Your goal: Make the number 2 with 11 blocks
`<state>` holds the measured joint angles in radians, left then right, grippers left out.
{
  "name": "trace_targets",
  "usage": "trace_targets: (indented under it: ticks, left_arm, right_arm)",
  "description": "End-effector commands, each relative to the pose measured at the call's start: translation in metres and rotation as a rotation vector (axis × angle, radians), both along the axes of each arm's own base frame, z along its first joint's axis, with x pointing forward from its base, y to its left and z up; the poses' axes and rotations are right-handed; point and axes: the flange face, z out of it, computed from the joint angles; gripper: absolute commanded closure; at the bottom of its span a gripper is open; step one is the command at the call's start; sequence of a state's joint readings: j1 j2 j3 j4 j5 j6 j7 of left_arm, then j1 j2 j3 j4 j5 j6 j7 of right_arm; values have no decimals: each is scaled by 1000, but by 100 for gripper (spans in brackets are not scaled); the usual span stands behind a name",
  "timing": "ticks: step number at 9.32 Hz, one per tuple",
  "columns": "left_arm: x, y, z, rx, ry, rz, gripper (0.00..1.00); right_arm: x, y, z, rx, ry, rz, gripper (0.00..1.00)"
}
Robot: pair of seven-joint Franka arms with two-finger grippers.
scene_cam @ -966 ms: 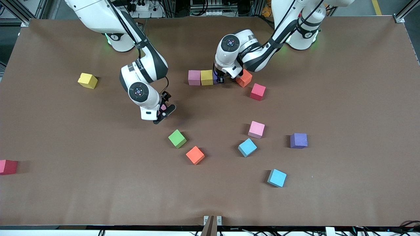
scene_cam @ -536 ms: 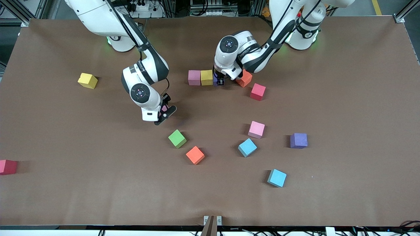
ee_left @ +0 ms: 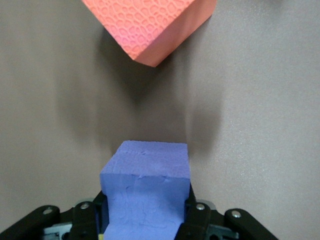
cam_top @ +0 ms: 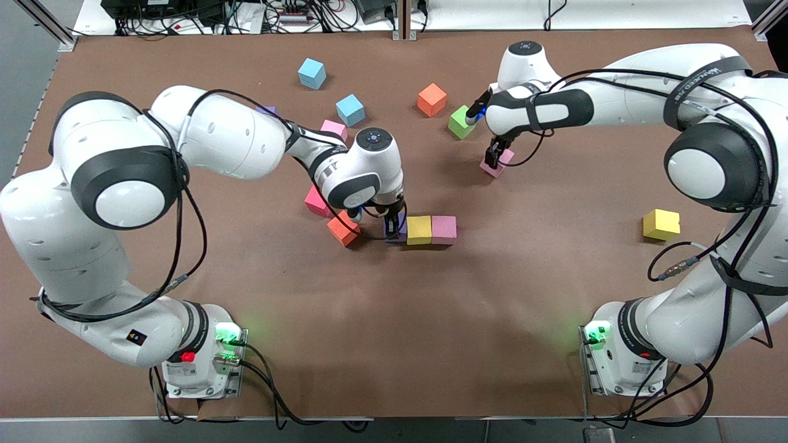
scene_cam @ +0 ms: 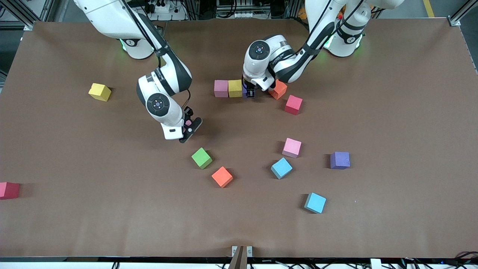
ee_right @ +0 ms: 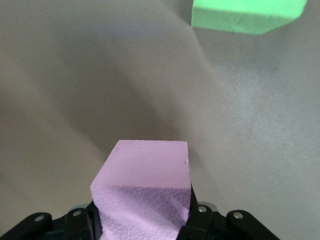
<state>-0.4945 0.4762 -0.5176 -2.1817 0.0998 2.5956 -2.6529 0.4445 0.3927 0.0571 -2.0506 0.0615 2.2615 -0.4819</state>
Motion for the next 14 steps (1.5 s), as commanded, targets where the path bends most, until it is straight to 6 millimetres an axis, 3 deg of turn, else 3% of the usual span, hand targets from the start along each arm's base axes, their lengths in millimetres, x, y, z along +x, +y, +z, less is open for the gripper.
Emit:
trace_targets:
  ticks: [1,5,6,7,9,11,14]
  left_arm:
    - [-10,-5,-15,22,9,-29,100]
    - [-13,-6,-16,24,10,-36,100]
    - [-12,-6,-15,23,10,-35,32]
    - [-14,-7,-14,35,14,-39,26]
    - [-13,-6,-11,47,14,-42,25]
    - [-14,-6,-6,62,15,-40,25]
    - [-11,-5,5,72,5,-34,25]
  right_arm:
    - [-8,7,35,15,6,108,100]
    - [-15,45,84,65,-9,288,100]
    - [-13,47,101,64,-5,297,100]
    - [-13,49,118,52,12,313,100]
    - [-9,55,140,39,30,298,100]
    - [-19,69,133,10,33,176,100]
    - [-15,71,116,-16,45,65,100]
